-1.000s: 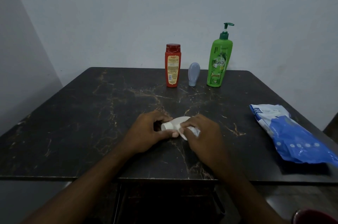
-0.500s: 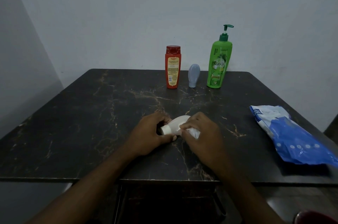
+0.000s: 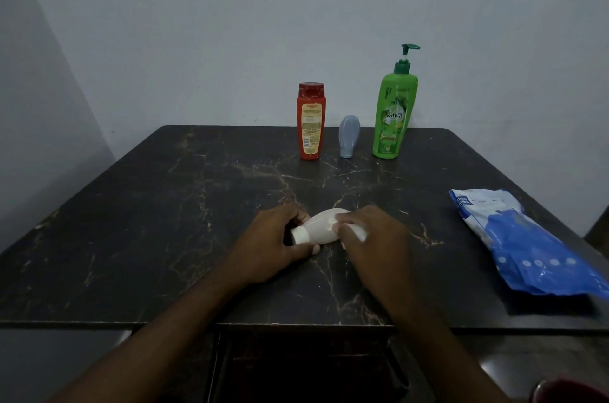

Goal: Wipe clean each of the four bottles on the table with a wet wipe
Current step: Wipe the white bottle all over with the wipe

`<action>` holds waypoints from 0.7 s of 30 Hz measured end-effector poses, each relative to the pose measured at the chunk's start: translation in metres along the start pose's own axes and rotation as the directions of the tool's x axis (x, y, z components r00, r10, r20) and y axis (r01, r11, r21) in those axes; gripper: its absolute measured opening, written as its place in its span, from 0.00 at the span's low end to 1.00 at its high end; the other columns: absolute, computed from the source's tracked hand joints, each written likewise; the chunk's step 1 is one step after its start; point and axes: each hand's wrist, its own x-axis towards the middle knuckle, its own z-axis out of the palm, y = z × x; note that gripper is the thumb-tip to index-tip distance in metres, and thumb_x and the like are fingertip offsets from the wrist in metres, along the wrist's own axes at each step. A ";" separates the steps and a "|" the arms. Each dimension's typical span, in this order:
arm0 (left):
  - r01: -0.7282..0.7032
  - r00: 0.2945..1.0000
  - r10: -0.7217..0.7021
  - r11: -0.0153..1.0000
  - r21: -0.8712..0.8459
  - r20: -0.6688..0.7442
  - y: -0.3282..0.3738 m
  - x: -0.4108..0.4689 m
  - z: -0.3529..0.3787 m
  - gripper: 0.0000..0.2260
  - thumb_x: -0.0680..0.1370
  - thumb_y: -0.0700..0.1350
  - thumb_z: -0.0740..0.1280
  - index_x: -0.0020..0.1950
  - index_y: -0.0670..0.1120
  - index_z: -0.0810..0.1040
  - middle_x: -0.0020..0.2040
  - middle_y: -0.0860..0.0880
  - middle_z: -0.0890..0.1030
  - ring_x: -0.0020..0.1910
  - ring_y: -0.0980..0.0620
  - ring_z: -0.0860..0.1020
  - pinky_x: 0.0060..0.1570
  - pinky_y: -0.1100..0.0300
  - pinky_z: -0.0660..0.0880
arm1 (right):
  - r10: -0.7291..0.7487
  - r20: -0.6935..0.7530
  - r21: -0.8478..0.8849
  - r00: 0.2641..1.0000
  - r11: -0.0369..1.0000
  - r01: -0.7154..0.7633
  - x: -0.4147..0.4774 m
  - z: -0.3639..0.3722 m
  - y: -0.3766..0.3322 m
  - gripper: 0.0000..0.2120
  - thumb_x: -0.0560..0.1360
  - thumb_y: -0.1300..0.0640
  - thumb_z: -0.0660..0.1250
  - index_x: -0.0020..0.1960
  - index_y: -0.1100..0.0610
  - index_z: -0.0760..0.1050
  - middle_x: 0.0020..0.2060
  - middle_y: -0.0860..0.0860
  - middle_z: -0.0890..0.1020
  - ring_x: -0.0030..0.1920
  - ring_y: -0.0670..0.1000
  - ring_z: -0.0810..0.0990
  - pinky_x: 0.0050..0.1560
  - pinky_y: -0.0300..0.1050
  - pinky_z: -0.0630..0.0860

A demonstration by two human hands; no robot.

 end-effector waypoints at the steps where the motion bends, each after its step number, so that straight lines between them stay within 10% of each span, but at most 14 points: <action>1: 0.004 1.000 -0.004 1.000 -0.003 0.000 0.000 0.000 0.000 0.17 0.71 0.55 0.78 0.57 0.56 0.78 0.51 0.60 0.80 0.48 0.63 0.78 0.46 0.66 0.75 | -0.079 0.041 -0.012 0.996 0.997 0.079 -0.002 0.003 -0.003 0.08 0.76 0.57 0.70 0.55 0.51 0.83 0.51 0.48 0.80 0.49 0.41 0.75 0.47 0.25 0.66; 4: 0.004 1.000 -0.004 1.000 -0.012 -0.005 0.001 -0.001 0.000 0.17 0.71 0.56 0.78 0.56 0.56 0.78 0.51 0.60 0.81 0.48 0.63 0.78 0.46 0.65 0.76 | -0.170 0.060 -0.044 0.984 0.984 0.172 -0.004 0.007 -0.003 0.09 0.76 0.60 0.69 0.54 0.53 0.83 0.50 0.50 0.80 0.49 0.45 0.77 0.48 0.27 0.68; 10: -0.012 1.000 0.012 1.000 -0.005 -0.009 0.001 -0.003 -0.001 0.18 0.71 0.54 0.79 0.57 0.54 0.78 0.53 0.61 0.79 0.51 0.65 0.76 0.45 0.69 0.73 | 0.189 -0.119 0.109 0.975 0.978 -0.176 0.005 -0.005 0.012 0.04 0.75 0.56 0.70 0.49 0.52 0.82 0.44 0.45 0.83 0.41 0.37 0.77 0.38 0.22 0.68; 21: -0.024 0.999 0.023 0.999 -0.028 -0.024 0.001 -0.004 -0.001 0.17 0.70 0.53 0.79 0.54 0.56 0.77 0.52 0.60 0.80 0.49 0.62 0.78 0.46 0.65 0.75 | -0.210 -0.015 -0.005 0.977 0.978 0.210 -0.003 0.008 0.000 0.06 0.73 0.63 0.71 0.48 0.55 0.83 0.45 0.48 0.81 0.44 0.40 0.76 0.49 0.20 0.65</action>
